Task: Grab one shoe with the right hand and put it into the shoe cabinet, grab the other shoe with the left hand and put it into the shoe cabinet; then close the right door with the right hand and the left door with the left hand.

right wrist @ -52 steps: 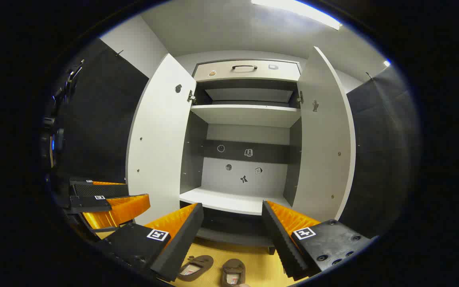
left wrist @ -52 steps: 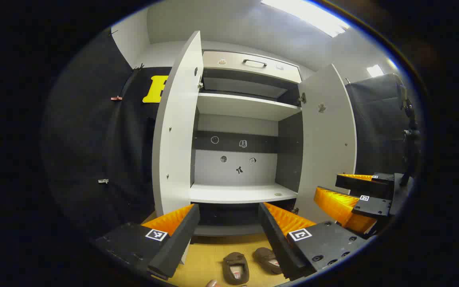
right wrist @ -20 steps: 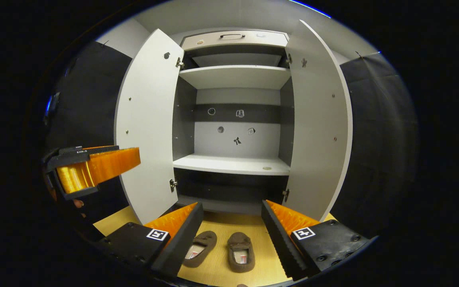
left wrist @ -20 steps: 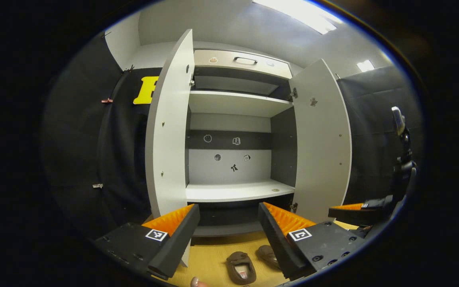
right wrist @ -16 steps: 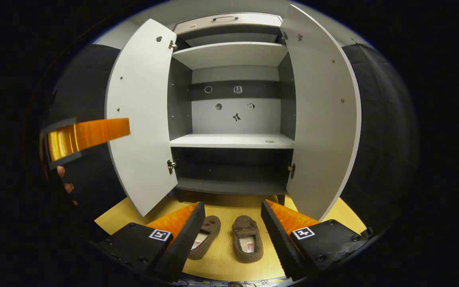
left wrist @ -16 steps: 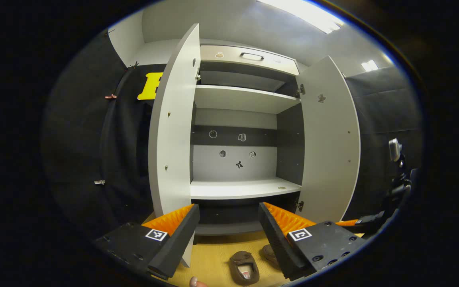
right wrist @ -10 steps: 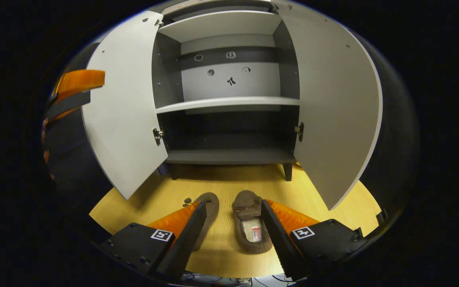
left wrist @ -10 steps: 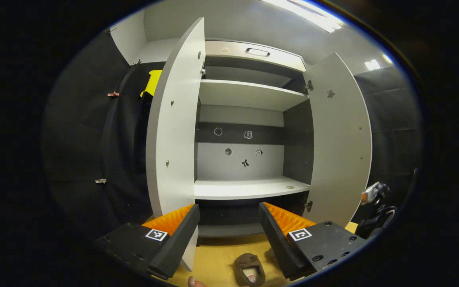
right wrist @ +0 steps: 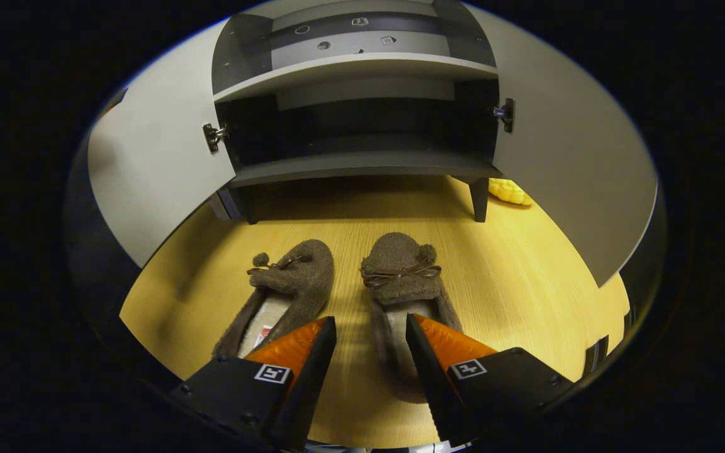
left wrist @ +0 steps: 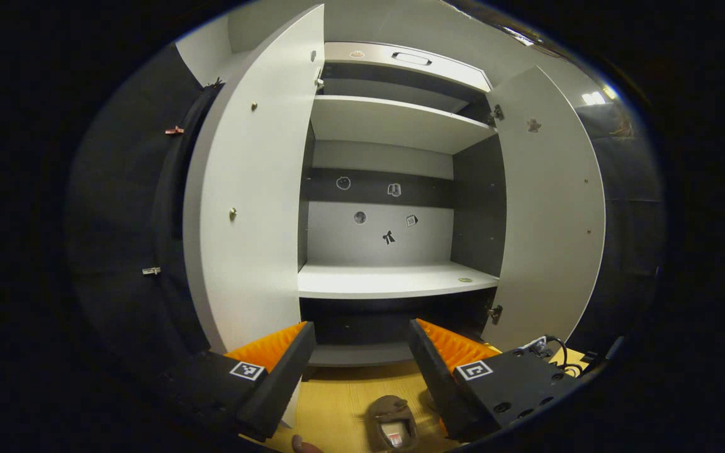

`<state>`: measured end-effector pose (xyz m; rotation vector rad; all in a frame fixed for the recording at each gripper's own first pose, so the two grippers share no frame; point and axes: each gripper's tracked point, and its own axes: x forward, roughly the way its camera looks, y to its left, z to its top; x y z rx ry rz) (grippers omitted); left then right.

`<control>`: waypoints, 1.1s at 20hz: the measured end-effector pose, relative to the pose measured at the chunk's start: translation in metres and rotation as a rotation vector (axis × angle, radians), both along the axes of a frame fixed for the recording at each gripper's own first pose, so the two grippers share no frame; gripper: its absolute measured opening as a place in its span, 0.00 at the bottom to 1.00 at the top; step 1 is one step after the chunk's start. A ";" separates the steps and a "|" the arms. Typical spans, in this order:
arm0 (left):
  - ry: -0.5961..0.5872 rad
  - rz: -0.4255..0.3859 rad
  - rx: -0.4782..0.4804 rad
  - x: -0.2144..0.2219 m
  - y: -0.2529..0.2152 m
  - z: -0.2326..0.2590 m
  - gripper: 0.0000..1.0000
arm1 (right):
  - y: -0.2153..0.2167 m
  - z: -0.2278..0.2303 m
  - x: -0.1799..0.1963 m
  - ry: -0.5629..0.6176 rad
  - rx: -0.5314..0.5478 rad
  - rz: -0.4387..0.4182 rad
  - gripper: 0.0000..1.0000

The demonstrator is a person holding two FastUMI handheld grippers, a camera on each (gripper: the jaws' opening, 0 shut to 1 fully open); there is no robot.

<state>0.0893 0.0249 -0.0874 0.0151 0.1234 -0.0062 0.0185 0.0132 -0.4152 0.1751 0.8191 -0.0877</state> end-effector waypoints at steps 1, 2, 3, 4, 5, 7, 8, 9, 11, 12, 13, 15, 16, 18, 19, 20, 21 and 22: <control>0.013 0.000 0.001 0.002 -0.001 -0.005 0.95 | 0.001 -0.007 0.003 0.006 0.003 0.010 0.77; 0.026 0.000 0.000 0.004 -0.003 -0.010 0.95 | 0.001 -0.014 0.008 0.014 0.004 0.015 0.75; 0.039 -0.003 -0.001 0.006 -0.005 -0.015 0.95 | -0.001 -0.021 0.013 0.019 0.003 0.018 0.75; 0.049 -0.008 -0.001 0.008 -0.007 -0.019 0.95 | 0.000 -0.027 0.017 0.025 0.008 0.025 0.75; 0.062 -0.014 0.003 0.010 -0.009 -0.023 0.95 | -0.001 -0.033 0.021 0.033 0.006 0.027 0.70; 0.078 -0.017 0.019 0.013 -0.010 -0.029 0.95 | -0.003 -0.036 0.031 0.026 0.001 0.030 0.66; 0.081 -0.016 0.027 0.015 -0.010 -0.030 0.95 | -0.003 -0.041 0.036 0.028 0.000 0.040 0.64; 0.084 -0.018 0.033 0.017 -0.011 -0.032 0.95 | -0.001 -0.043 0.037 0.037 0.001 0.053 0.57; 0.099 -0.035 0.041 0.019 -0.015 -0.038 0.95 | -0.005 -0.052 0.047 0.037 -0.020 0.058 0.46; 0.104 -0.038 0.046 0.021 -0.016 -0.040 0.95 | -0.005 -0.052 0.051 0.033 -0.023 0.061 0.44; 0.108 -0.041 0.050 0.022 -0.016 -0.042 0.95 | -0.008 -0.056 0.055 0.032 -0.043 0.057 0.42; 0.114 -0.041 0.053 0.023 -0.017 -0.043 0.95 | -0.009 -0.058 0.060 0.039 -0.059 0.070 0.22; 0.114 -0.038 0.051 0.024 -0.017 -0.043 0.95 | -0.009 -0.057 0.061 0.034 -0.067 0.085 0.22; 0.115 -0.031 0.044 0.023 -0.018 -0.042 0.95 | -0.009 -0.058 0.064 0.036 -0.062 0.106 0.07; 0.117 -0.027 0.044 0.023 -0.017 -0.042 0.95 | -0.006 -0.056 0.060 0.040 -0.057 0.129 0.07; 0.117 -0.023 0.044 0.021 -0.017 -0.041 0.95 | -0.006 -0.056 0.060 0.043 -0.050 0.150 0.07; 0.118 -0.021 0.044 0.020 -0.016 -0.041 0.95 | -0.005 -0.054 0.059 0.044 -0.046 0.167 0.07; 0.121 -0.022 0.044 0.017 -0.017 -0.040 0.95 | -0.006 -0.050 0.058 0.040 -0.050 0.184 0.07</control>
